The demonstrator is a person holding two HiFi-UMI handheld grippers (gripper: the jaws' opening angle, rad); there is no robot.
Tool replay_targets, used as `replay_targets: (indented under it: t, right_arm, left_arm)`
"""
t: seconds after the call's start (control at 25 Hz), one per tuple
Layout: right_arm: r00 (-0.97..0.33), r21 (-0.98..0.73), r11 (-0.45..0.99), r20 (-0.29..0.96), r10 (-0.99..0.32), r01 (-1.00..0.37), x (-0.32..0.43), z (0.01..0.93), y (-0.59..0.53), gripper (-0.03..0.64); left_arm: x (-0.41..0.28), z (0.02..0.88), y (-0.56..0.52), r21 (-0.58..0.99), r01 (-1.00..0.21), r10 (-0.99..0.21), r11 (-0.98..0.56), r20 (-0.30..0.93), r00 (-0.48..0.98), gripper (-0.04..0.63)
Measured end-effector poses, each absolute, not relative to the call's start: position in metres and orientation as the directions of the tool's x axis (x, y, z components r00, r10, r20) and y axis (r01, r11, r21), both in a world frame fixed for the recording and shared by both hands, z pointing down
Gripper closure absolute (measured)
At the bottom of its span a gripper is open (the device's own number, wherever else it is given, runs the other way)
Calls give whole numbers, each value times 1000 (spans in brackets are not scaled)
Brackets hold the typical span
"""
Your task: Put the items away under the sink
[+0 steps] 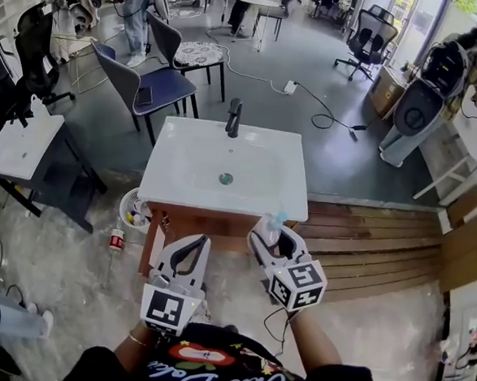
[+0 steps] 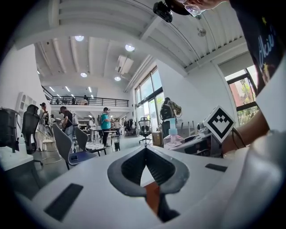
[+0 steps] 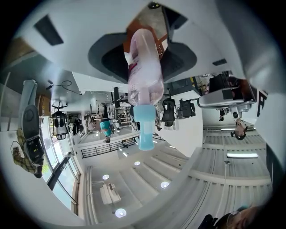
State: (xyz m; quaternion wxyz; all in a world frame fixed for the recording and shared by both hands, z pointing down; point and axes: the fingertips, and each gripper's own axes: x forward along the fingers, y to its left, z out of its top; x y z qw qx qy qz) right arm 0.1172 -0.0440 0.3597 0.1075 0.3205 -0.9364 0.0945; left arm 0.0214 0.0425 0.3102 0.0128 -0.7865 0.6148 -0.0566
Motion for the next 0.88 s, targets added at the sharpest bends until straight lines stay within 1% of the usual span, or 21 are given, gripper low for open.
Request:
replay_targets:
  t: [0.36,0.88]
  right_arm:
    - [-806,-123,812,271,-526,-571,115,367,-17,402]
    - [-842,-130,850,279,-462,-510,111,375,3,402]
  left_arm:
    - [22,316,77,-77,-983,-982,-169,98,161,588]
    - [24,324,101,-89,-991,-988,-104,121,93,588]
